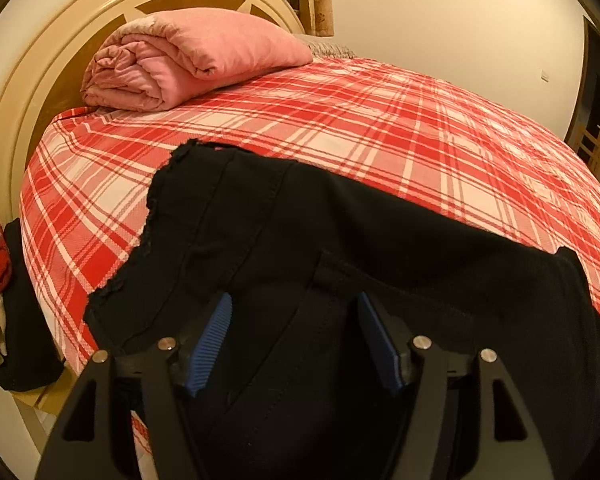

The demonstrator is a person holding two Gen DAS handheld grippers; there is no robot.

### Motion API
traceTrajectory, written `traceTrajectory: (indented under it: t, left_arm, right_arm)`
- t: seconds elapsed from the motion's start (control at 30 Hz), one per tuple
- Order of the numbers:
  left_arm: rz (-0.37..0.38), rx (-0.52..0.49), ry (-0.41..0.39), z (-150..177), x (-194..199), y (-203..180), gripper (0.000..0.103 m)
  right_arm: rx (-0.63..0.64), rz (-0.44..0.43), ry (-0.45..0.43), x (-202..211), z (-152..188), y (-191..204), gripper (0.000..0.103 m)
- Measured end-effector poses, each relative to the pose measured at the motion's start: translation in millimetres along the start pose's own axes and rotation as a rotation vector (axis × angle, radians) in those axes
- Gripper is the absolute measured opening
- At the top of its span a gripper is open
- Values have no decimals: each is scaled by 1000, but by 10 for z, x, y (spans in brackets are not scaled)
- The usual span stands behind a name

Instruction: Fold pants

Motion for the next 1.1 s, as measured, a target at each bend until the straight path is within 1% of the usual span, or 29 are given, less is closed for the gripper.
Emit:
traceTrajectory:
  t: [0.03, 0.07, 0.1, 0.13, 0.17, 0.27, 0.33, 0.37, 0.4, 0.47, 0.5, 0.6, 0.7, 0.8, 0.83, 0.93, 1.0, 1.07, 1.1]
  left_arm:
    - [-2, 4, 9, -2, -7, 2, 70]
    - [0, 8, 17, -5, -11, 5, 71]
    - [4, 12, 25, -9, -16, 9, 71]
    - [7, 11, 30, -11, -19, 10, 71]
    - [9, 8, 33, -12, -21, 8, 71]
    - [9, 5, 40, -9, -15, 3, 71]
    - [8, 8, 44, -10, -17, 0, 71]
    - [8, 10, 46, -10, -16, -1, 71]
    - [9, 12, 48, -7, -16, -1, 72]
    - [11, 15, 51, -5, -16, 2, 72]
    - [12, 16, 52, -5, -15, 1, 72]
    - [13, 16, 54, -9, -17, 0, 72]
    - [15, 16, 51, -8, -14, 1, 72]
    - [14, 17, 49, -8, -13, -4, 72]
    - [14, 16, 50, -8, -14, -2, 73]
    - [20, 19, 54, -6, -15, -3, 74]
    - [24, 20, 57, -6, -15, -5, 76]
    - [23, 17, 58, -13, -10, -10, 76]
    - [23, 16, 59, -14, -9, -11, 76]
  right_arm:
    - [9, -30, 22, -92, 59, -20, 65]
    - [2, -71, -9, -104, 93, -70, 64]
    - [-19, -90, -15, -96, 108, -132, 59]
    - [-65, -124, -1, -100, 124, -198, 24]
    - [-128, -203, 26, -128, 145, -272, 1]
    - [-253, -335, 8, 1, 154, -476, 1]
    - [-345, -451, -39, 198, 211, -682, 1]
    - [-385, -494, -73, 352, 280, -827, 1]
    - [-404, -514, -95, 442, 337, -896, 1]
    - [-459, -562, -151, 711, 508, -1178, 1]
    - [-476, -570, -170, 806, 607, -1291, 1]
    - [-541, -582, -235, 1113, 1013, -1709, 1]
    - [-605, -527, -244, 1166, 1387, -2017, 1]
    - [-685, -518, -226, 1128, 1795, -2264, 1]
    - [-711, -503, -224, 1118, 1931, -2329, 1]
    - [-762, -490, -232, 1147, 2153, -2525, 1]
    - [-783, -435, -243, 1222, 2282, -2667, 1]
    - [-763, -396, -261, 1335, 2286, -2733, 1]
    - [-757, -406, -267, 1378, 2260, -2743, 2]
Point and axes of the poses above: each gripper's, at about its wrist camera, not at the fingertips, and x roughly against the way its jaws point, y to its left, z to its underside, the point moved 4 cm from there along -x, roughly the way its jaws point, and after that the axes turned 13 degrees about -z, right-handed, at the moved point
